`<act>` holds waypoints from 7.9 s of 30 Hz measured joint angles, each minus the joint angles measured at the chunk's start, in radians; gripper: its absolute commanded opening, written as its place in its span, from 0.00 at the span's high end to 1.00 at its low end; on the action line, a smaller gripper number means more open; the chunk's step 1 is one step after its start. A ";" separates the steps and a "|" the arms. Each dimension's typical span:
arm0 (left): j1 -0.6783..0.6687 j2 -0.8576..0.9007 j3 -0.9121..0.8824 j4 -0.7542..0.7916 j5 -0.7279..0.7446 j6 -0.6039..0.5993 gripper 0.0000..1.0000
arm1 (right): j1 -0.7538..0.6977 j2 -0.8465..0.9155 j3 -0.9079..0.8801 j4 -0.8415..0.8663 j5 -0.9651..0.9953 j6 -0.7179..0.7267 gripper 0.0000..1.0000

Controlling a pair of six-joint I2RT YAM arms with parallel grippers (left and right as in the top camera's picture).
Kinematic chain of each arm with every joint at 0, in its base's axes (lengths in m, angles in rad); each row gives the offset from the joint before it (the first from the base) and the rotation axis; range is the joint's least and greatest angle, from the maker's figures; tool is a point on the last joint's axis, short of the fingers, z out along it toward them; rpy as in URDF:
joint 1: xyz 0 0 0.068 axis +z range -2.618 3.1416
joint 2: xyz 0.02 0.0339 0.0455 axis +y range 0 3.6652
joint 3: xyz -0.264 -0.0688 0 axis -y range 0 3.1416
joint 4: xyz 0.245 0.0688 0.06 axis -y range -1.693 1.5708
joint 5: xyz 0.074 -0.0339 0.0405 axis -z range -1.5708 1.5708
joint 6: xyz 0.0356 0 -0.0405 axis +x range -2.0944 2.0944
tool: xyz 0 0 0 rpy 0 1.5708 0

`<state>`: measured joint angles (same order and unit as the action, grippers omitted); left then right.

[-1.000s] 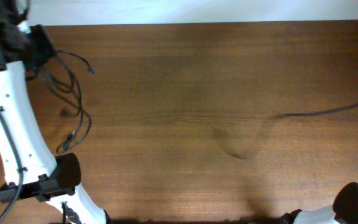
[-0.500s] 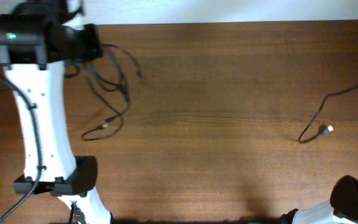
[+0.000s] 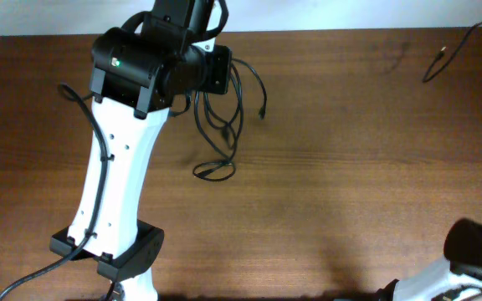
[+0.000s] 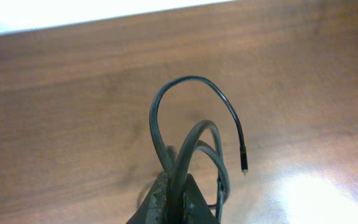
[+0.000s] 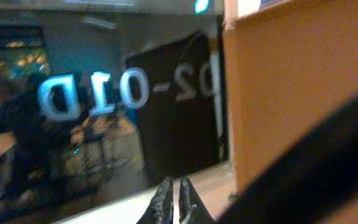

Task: Untangle cables

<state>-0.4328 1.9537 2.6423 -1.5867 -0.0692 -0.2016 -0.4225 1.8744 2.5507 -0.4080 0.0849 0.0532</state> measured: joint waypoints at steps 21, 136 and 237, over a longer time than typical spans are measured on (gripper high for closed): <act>0.001 0.000 0.000 -0.101 -0.175 -0.001 1.00 | -0.213 0.698 -0.017 -0.178 -0.076 0.319 0.96; -0.057 0.000 0.000 -0.102 -0.149 0.026 1.00 | 0.307 0.373 -0.574 -0.587 -0.126 0.556 0.12; -0.057 0.000 -0.101 -0.044 -0.213 0.052 1.00 | -0.087 0.682 -0.189 -0.210 0.111 -0.340 0.96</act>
<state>-0.4900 1.9541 2.5412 -1.6306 -0.2825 -0.1497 -0.5091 2.5561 2.3619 -0.6182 0.1959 -0.2867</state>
